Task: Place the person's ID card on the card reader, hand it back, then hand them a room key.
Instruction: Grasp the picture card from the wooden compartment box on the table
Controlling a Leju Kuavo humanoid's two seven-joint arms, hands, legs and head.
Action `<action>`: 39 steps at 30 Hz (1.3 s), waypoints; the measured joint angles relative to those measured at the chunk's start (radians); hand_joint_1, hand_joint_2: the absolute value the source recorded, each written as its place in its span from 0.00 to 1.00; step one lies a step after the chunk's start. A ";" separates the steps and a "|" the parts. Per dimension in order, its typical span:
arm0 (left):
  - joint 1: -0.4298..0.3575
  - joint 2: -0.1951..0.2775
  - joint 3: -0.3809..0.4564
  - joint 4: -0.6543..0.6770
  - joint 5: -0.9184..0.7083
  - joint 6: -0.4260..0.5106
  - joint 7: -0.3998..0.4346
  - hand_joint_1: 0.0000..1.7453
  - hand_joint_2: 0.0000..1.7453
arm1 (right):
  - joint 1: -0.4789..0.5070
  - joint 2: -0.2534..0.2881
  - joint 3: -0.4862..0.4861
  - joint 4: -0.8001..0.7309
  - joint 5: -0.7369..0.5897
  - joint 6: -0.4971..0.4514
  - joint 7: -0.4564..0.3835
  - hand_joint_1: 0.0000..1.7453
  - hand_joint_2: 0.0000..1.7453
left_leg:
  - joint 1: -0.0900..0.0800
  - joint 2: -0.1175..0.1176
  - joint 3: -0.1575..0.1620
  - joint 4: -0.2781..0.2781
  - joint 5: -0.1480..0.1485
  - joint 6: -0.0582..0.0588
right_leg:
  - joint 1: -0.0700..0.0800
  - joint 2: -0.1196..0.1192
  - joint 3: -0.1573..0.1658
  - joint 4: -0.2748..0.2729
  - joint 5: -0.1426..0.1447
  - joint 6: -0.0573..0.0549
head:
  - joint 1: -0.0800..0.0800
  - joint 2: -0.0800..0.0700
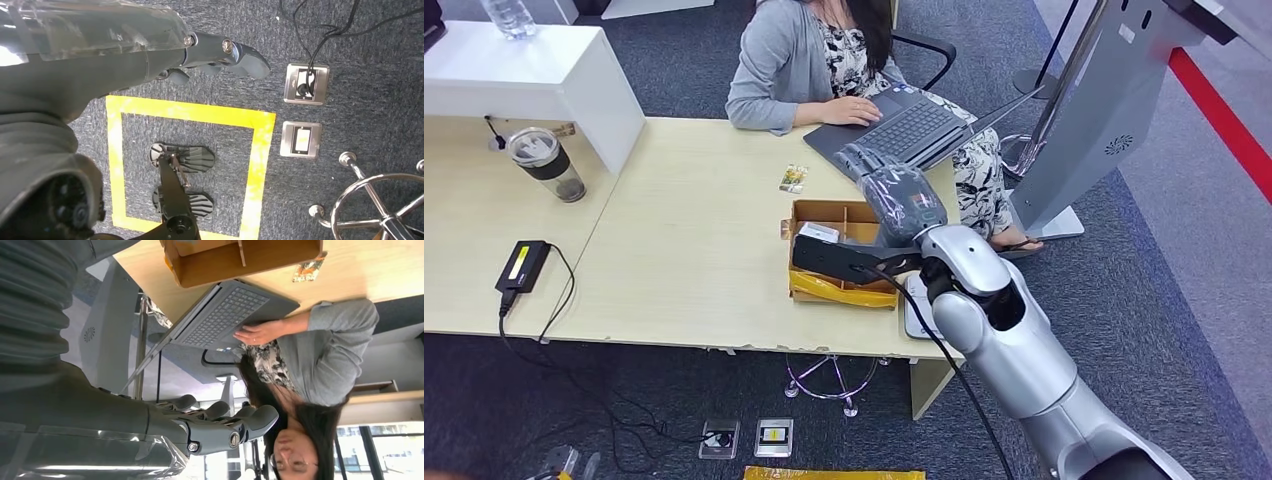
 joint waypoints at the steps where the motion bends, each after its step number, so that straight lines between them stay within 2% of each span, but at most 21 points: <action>1: 0.000 0.000 0.000 0.000 0.000 0.000 0.000 0.00 0.00 | 0.000 0.001 0.001 0.007 0.000 0.001 0.000 0.00 1.00 | 0.000 0.000 0.000 0.000 0.000 0.000 | 0.000 0.000 0.000 0.000 0.000 0.000 | 0.000 0.000; 9: 0.001 0.000 0.004 0.000 0.004 0.001 0.002 0.00 0.00 | 0.039 -0.001 -0.010 -0.016 -0.054 0.080 0.057 0.00 1.00 | 0.000 0.000 0.001 0.000 0.000 0.000 | 0.000 0.000 -0.001 0.000 0.000 0.000 | 0.000 0.000; 19: 0.005 0.001 0.009 0.001 0.000 -0.004 0.008 0.00 0.00 | 0.117 -0.029 -0.065 -0.228 -0.144 0.212 0.156 0.00 1.00 | 0.000 0.001 0.001 0.000 0.000 0.000 | 0.000 0.001 -0.001 0.000 0.000 0.000 | 0.000 0.000; 27: 0.005 0.000 0.019 0.000 -0.006 -0.001 0.014 0.00 0.00 | 0.169 -0.037 -0.066 -0.291 -0.084 0.200 0.191 0.00 1.00 | 0.000 0.002 0.001 0.000 0.000 0.000 | 0.000 0.001 -0.001 0.000 0.000 0.000 | 0.000 0.000; 39: 0.003 -0.010 0.025 0.000 -0.029 0.005 0.017 0.00 0.00 | 0.188 -0.047 -0.064 -0.282 -0.018 0.138 0.195 0.00 1.00 | 0.000 0.001 0.001 0.000 0.000 0.000 | 0.000 0.001 -0.001 0.000 0.000 0.000 | 0.000 0.000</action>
